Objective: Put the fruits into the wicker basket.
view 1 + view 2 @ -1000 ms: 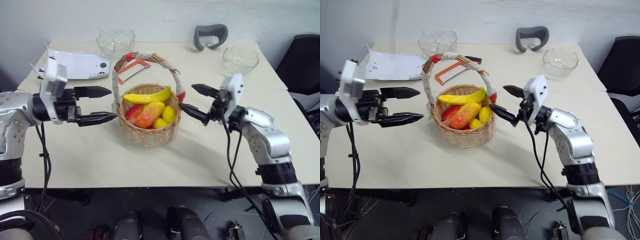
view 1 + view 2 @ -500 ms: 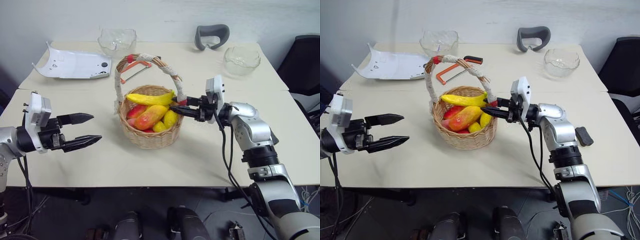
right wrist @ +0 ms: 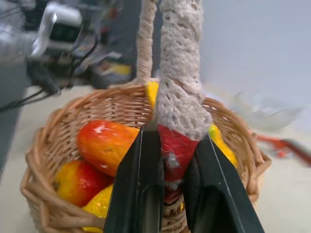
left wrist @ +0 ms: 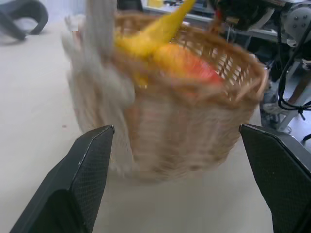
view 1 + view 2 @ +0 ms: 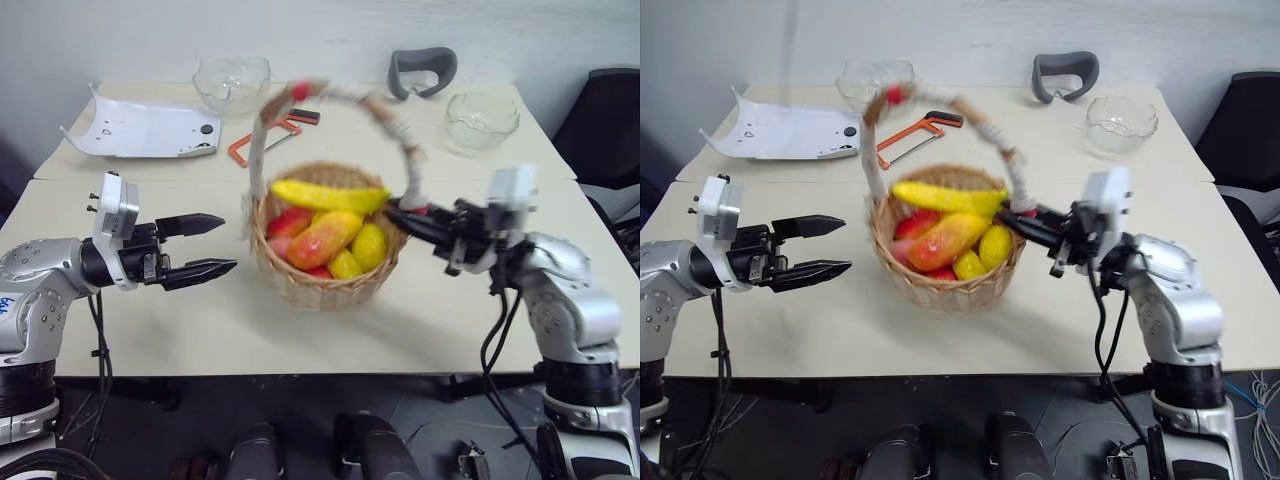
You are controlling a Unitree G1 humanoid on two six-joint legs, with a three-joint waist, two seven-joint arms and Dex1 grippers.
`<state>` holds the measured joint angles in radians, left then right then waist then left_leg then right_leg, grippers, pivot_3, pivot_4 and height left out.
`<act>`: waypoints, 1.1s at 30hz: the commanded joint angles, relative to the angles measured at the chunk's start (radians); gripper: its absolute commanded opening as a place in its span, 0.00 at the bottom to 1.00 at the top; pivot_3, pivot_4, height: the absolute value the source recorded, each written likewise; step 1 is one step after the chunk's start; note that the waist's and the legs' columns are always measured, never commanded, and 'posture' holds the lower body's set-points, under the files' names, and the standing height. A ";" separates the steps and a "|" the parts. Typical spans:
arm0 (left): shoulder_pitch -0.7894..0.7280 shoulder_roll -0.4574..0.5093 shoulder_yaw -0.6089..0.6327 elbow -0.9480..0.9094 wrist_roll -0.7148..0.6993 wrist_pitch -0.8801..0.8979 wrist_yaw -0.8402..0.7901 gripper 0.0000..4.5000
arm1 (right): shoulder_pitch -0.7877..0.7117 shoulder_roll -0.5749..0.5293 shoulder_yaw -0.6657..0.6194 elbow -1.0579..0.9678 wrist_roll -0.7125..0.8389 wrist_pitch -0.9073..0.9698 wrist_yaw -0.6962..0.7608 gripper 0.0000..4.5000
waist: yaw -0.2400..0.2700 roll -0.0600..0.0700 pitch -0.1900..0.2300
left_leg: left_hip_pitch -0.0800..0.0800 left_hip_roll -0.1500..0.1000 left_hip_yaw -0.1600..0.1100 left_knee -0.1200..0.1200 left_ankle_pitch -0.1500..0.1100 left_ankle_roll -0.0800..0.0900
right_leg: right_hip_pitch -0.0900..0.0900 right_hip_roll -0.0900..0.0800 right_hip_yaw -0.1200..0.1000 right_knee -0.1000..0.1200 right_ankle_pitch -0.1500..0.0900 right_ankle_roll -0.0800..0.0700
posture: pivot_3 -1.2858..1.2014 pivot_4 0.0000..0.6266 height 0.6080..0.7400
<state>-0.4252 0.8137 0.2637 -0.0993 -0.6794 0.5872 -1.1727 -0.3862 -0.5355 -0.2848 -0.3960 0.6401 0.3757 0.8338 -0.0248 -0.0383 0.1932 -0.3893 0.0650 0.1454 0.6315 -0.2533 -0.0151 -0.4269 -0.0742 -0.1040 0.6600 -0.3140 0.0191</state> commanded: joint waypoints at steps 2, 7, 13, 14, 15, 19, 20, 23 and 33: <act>-0.046 -0.012 -0.049 0.054 0.023 -0.044 -0.034 0.96 | 0.126 -0.044 -0.180 -0.108 -0.004 0.037 -0.166 0.03 | 0.001 0.000 0.000 | 0.000 -0.001 0.000 0.000 0.000 0.000 | 0.000 0.000 0.000 0.000 0.000 0.000 | 0.52 0.24 1.00; -0.093 -0.036 -0.110 0.119 0.054 -0.080 -0.066 0.96 | 0.181 -0.026 -0.180 -0.035 -0.072 -0.009 -0.247 0.03 | -0.013 0.000 0.000 | 0.001 0.000 0.002 -0.001 0.000 0.000 | 0.000 0.001 0.002 0.000 0.000 0.000 | 0.52 0.24 1.00; -0.137 -0.051 -0.139 0.149 0.072 -0.095 -0.078 0.96 | 0.142 0.007 -0.114 0.144 -0.149 -0.099 -0.252 0.03 | -0.012 0.001 0.000 | 0.001 0.001 0.002 -0.001 0.001 0.000 | -0.001 0.004 0.003 0.001 0.000 0.000 | 0.52 0.24 1.00; -0.138 -0.051 -0.140 0.149 0.072 -0.095 -0.078 0.96 | 0.136 0.010 -0.112 0.156 -0.148 -0.104 -0.252 0.03 | -0.012 0.001 0.000 | 0.002 0.001 0.002 -0.001 0.002 -0.002 | -0.001 0.004 0.003 0.001 0.000 0.000 | 0.52 0.24 1.00; -0.139 -0.049 -0.138 0.149 0.073 -0.096 -0.078 0.96 | 0.126 0.014 -0.116 0.172 -0.145 -0.107 -0.260 0.11 | -0.011 0.001 0.000 | 0.001 0.001 0.002 -0.001 0.002 -0.003 | -0.001 0.004 0.003 0.001 0.000 0.000 | 0.52 0.24 1.00; -0.144 -0.038 -0.132 0.167 0.094 -0.125 -0.086 0.96 | 0.119 -0.001 -0.117 0.195 -0.153 -0.113 -0.263 0.38 | -0.004 0.001 0.000 | 0.001 0.001 0.002 -0.001 0.002 -0.003 | -0.001 0.004 0.003 0.001 0.000 0.000 | 0.52 0.24 1.00; -0.146 -0.037 -0.132 0.172 0.099 -0.132 -0.090 0.96 | 0.123 -0.004 -0.123 0.184 -0.146 -0.104 -0.265 0.47 | -0.003 0.001 0.000 | 0.001 0.001 0.001 -0.001 0.002 -0.003 | -0.001 0.004 0.003 0.001 0.000 0.000 | 0.52 0.24 1.00; -0.140 -0.034 -0.129 0.171 0.111 -0.156 -0.091 0.96 | 0.181 -0.033 -0.190 0.112 -0.100 -0.094 -0.243 0.68 | -0.002 0.001 0.000 | 0.001 0.001 0.001 -0.001 0.002 -0.003 | -0.001 0.004 0.003 0.000 0.000 0.000 | 0.52 0.24 1.00; 0.044 0.072 -0.075 0.198 0.227 -0.285 -0.084 0.96 | 0.563 -0.216 -0.373 0.124 -0.055 -0.314 0.257 1.00 | -0.006 0.002 0.000 | 0.003 0.000 0.002 -0.002 -0.002 0.004 | 0.002 0.004 0.003 -0.002 0.000 0.002 | 0.52 0.24 1.00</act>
<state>-0.4063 0.8696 0.1586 0.0935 -0.4657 0.3184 -1.2496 0.1579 -0.7362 -0.6563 -0.2638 0.6020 0.1280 0.9955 -0.0310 -0.0361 0.1929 -0.3850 0.0659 0.1472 0.6281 -0.2557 -0.0116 -0.4250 -0.0696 -0.1012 0.6580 -0.3144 0.0206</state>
